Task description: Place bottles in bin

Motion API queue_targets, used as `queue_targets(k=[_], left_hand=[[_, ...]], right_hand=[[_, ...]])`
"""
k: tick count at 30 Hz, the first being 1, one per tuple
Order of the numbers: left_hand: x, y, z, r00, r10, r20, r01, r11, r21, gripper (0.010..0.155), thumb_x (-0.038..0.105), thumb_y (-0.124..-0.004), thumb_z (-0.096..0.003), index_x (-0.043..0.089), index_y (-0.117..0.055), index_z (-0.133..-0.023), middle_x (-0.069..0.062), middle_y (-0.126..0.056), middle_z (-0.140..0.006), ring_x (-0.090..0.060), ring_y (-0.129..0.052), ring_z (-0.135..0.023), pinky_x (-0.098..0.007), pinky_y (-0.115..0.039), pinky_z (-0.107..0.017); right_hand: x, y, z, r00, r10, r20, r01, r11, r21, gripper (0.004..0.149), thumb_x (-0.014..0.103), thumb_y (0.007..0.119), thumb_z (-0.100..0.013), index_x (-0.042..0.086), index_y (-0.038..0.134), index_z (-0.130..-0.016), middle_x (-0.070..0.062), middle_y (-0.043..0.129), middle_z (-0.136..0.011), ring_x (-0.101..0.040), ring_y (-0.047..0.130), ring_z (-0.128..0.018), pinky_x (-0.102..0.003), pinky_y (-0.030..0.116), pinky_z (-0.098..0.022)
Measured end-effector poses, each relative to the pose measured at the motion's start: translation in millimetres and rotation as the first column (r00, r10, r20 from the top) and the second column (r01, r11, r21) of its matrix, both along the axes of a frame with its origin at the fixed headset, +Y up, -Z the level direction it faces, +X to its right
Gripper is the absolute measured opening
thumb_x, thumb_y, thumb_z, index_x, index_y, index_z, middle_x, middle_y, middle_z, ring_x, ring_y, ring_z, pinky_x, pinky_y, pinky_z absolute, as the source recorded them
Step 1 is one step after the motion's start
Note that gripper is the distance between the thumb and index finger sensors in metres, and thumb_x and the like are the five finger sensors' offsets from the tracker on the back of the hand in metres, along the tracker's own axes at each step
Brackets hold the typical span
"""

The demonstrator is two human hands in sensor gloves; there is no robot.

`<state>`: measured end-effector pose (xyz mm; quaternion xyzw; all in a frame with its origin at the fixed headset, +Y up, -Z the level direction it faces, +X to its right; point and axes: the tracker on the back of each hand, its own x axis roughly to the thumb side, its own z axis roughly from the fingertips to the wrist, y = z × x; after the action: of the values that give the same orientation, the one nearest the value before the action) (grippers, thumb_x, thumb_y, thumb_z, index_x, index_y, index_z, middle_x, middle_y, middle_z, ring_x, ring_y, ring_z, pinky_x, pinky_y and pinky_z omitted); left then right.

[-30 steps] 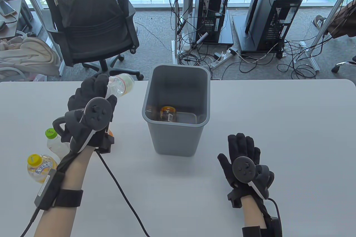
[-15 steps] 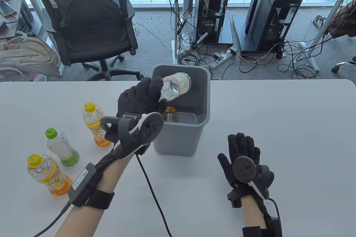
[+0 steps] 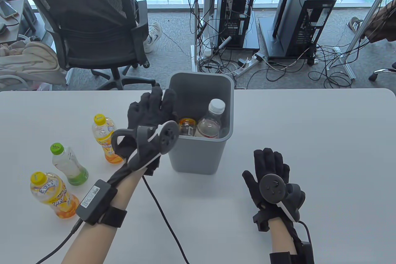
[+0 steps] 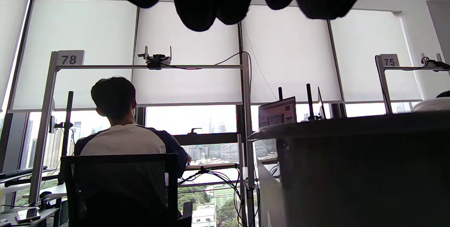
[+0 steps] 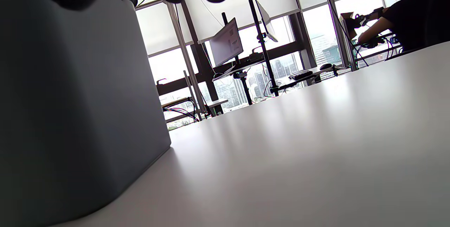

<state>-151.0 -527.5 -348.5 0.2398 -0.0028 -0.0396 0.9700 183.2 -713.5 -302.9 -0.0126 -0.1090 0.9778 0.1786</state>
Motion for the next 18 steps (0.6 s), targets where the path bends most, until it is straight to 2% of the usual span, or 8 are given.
queue_targets(k=[3, 6, 10, 12, 15, 18], left_hand=[[-29.2, -5.7, -7.0, 0.993, -0.047, -0.107, 0.044, 0.999, -0.033, 0.066, 0.053, -0.073, -0.0528, 0.040, -0.047, -0.112, 0.003, -0.053, -0.124, -0.028, -0.064, -0.114, -0.057, -0.056, -0.081], [-54.9, -15.4, -12.7, 0.982, -0.023, -0.187, 0.008, 0.996, -0.085, 0.065, 0.052, -0.073, -0.0531, 0.041, -0.048, -0.112, 0.004, -0.050, -0.126, -0.028, -0.061, -0.116, -0.058, -0.054, -0.082], [-85.3, -32.5, -21.1, 0.955, -0.043, -0.294, -0.009, 0.985, -0.172, 0.065, 0.052, -0.073, -0.0531, 0.043, -0.048, -0.112, 0.005, -0.047, -0.127, -0.028, -0.057, -0.119, -0.059, -0.053, -0.082], [-99.3, -43.3, -25.4, 0.935, -0.069, -0.347, -0.022, 0.968, -0.251, 0.066, 0.053, -0.073, -0.0531, 0.045, -0.045, -0.113, 0.005, -0.044, -0.128, -0.028, -0.054, -0.120, -0.058, -0.053, -0.083], [-115.3, -56.7, -27.8, 0.924, -0.061, -0.376, -0.053, 0.957, -0.286, 0.067, 0.053, -0.072, -0.0529, 0.046, -0.044, -0.113, 0.005, -0.044, -0.128, -0.028, -0.057, -0.119, -0.058, -0.054, -0.082], [-130.0, -73.5, -31.6, 0.950, 0.000, -0.313, -0.114, 0.932, -0.344, 0.061, 0.048, -0.071, -0.0541, 0.043, -0.050, -0.111, 0.005, -0.052, -0.126, -0.028, -0.061, -0.117, -0.058, -0.056, -0.081]], right_hand=[[-0.2, -0.6, -0.1, 1.000, 0.006, 0.000, -0.006, 1.000, -0.004, 0.074, 0.062, 0.061, -0.052, 0.031, 0.038, -0.115, -0.005, 0.030, -0.124, -0.036, 0.023, -0.111, -0.060, 0.031, -0.080], [-0.5, -0.9, -0.2, 1.000, 0.008, 0.000, -0.008, 1.000, -0.010, 0.074, 0.062, 0.061, -0.052, 0.031, 0.038, -0.115, -0.005, 0.030, -0.124, -0.036, 0.023, -0.111, -0.060, 0.031, -0.080], [-0.6, -1.0, -0.2, 1.000, 0.012, 0.002, -0.012, 1.000, -0.016, 0.074, 0.062, 0.061, -0.052, 0.031, 0.038, -0.115, -0.005, 0.030, -0.124, -0.036, 0.023, -0.111, -0.060, 0.031, -0.080], [-0.6, -1.1, -0.3, 1.000, 0.014, 0.003, -0.014, 1.000, -0.017, 0.074, 0.062, 0.061, -0.052, 0.031, 0.038, -0.115, -0.005, 0.030, -0.124, -0.036, 0.023, -0.111, -0.060, 0.032, -0.080], [-0.4, -1.4, -0.9, 1.000, 0.014, 0.005, -0.014, 1.000, -0.023, 0.074, 0.062, 0.061, -0.052, 0.031, 0.038, -0.115, -0.005, 0.030, -0.124, -0.036, 0.023, -0.111, -0.060, 0.032, -0.080], [-0.7, -3.0, -1.0, 1.000, 0.023, 0.005, -0.023, 0.999, -0.033, 0.074, 0.062, 0.061, -0.052, 0.031, 0.038, -0.115, -0.005, 0.030, -0.124, -0.036, 0.024, -0.111, -0.059, 0.032, -0.080]])
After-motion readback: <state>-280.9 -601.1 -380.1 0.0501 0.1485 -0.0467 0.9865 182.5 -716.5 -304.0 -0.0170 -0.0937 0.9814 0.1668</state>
